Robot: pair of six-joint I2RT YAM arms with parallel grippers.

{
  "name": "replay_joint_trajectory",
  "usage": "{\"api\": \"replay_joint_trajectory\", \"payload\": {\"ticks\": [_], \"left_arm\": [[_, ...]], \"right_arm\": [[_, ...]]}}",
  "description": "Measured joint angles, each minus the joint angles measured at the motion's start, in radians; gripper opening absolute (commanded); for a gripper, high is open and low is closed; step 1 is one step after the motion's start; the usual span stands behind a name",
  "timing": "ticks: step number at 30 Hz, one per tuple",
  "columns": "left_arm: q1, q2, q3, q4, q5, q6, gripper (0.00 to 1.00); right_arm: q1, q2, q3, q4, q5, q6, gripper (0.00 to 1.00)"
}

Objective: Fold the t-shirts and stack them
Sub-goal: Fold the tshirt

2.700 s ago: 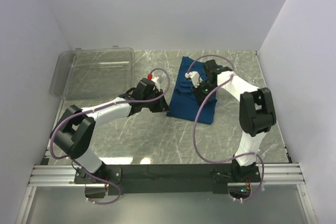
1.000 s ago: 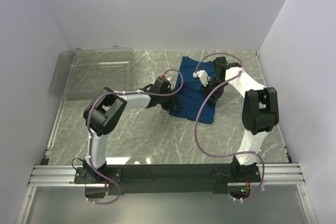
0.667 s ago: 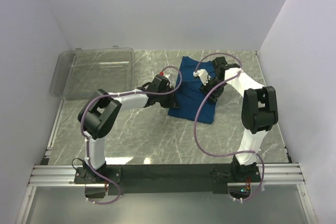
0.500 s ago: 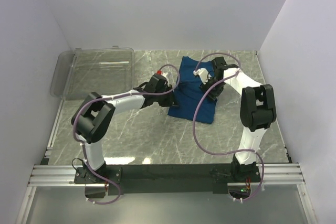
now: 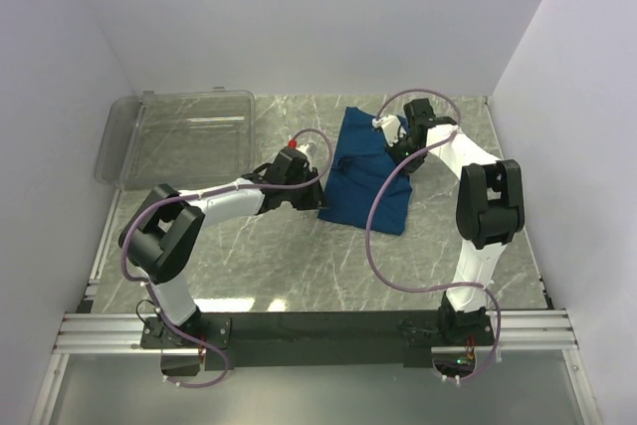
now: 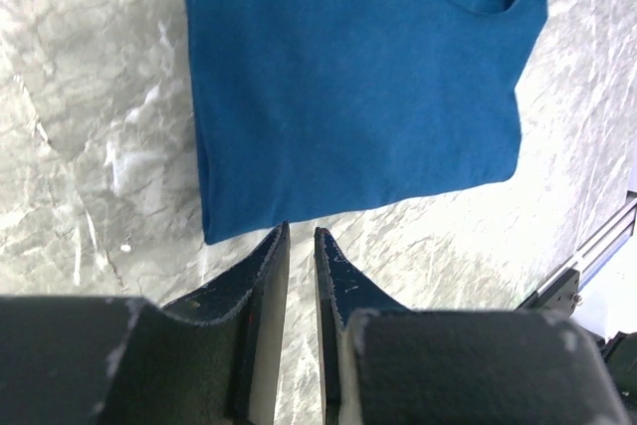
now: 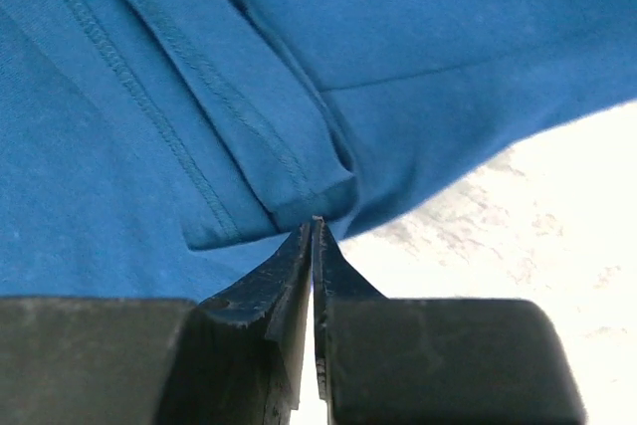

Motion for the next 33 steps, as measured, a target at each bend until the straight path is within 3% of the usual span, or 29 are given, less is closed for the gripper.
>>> {"api": "replay_joint_trajectory", "payload": {"ticks": [6, 15, 28, 33], "left_arm": [[0.0, -0.013, -0.03, -0.002, 0.0, 0.0, 0.25], [0.0, -0.058, -0.051, 0.0, -0.009, 0.0, 0.28], [0.0, -0.088, -0.111, 0.013, -0.017, -0.005, 0.28], [0.0, -0.088, -0.114, 0.024, -0.017, -0.009, 0.28]], "right_arm": [[-0.037, 0.0, 0.031, -0.021, -0.05, 0.006, 0.4], [-0.041, 0.0, 0.002, -0.048, -0.09, 0.0, 0.46], [-0.036, 0.015, 0.0, -0.061, -0.102, 0.003, 0.31], [-0.035, 0.016, 0.0, -0.063, -0.108, 0.004, 0.05]]}}
